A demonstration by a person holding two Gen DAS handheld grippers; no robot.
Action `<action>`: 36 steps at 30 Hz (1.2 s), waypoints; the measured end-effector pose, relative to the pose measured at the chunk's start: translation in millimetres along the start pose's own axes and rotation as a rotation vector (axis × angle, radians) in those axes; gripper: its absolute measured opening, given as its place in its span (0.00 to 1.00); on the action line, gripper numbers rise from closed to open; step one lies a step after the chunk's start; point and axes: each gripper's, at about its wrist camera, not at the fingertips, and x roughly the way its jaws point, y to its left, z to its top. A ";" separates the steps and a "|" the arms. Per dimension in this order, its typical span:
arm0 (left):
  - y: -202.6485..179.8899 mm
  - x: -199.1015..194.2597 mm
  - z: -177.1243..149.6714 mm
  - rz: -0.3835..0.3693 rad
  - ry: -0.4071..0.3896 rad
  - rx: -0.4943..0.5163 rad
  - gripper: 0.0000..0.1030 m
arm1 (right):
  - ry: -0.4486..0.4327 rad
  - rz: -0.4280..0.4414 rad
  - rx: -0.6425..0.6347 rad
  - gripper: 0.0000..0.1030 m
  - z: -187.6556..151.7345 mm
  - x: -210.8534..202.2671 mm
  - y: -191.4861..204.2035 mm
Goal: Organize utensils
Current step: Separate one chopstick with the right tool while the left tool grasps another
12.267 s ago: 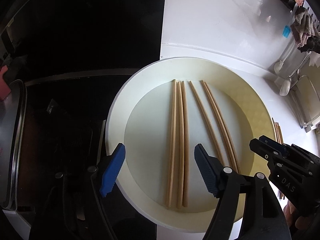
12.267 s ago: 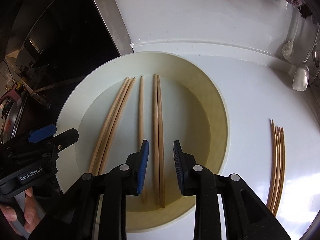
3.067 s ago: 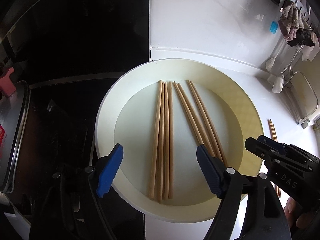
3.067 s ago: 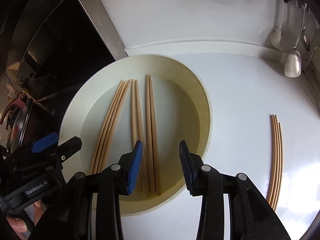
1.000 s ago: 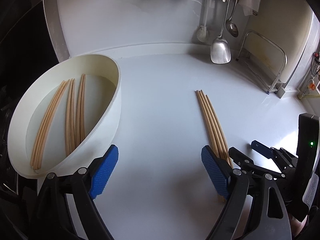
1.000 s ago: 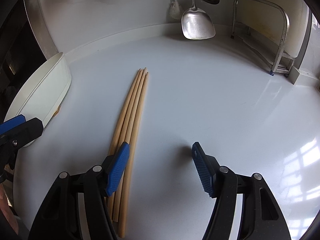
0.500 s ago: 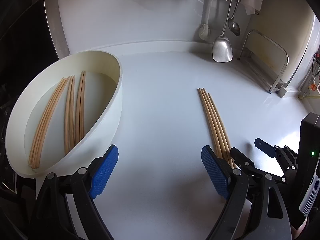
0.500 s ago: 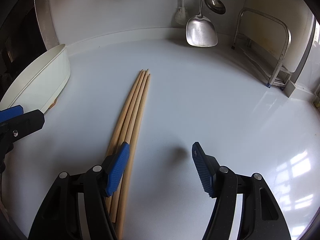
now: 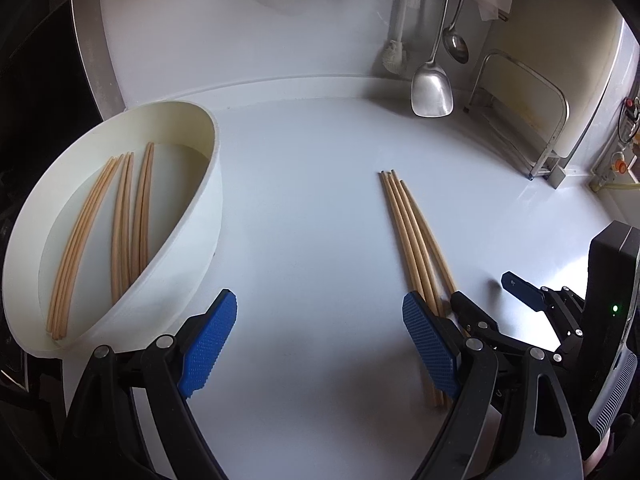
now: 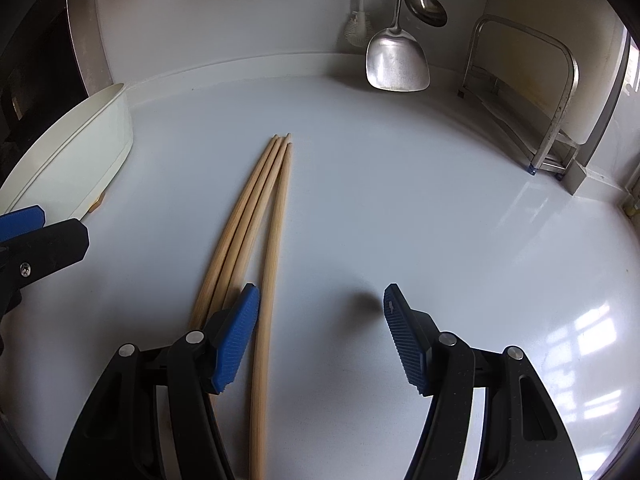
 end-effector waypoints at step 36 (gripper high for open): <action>-38.4 57.9 -14.3 0.050 0.105 -0.004 0.85 | -0.020 0.094 0.022 0.60 2.6 -7.1 -45.6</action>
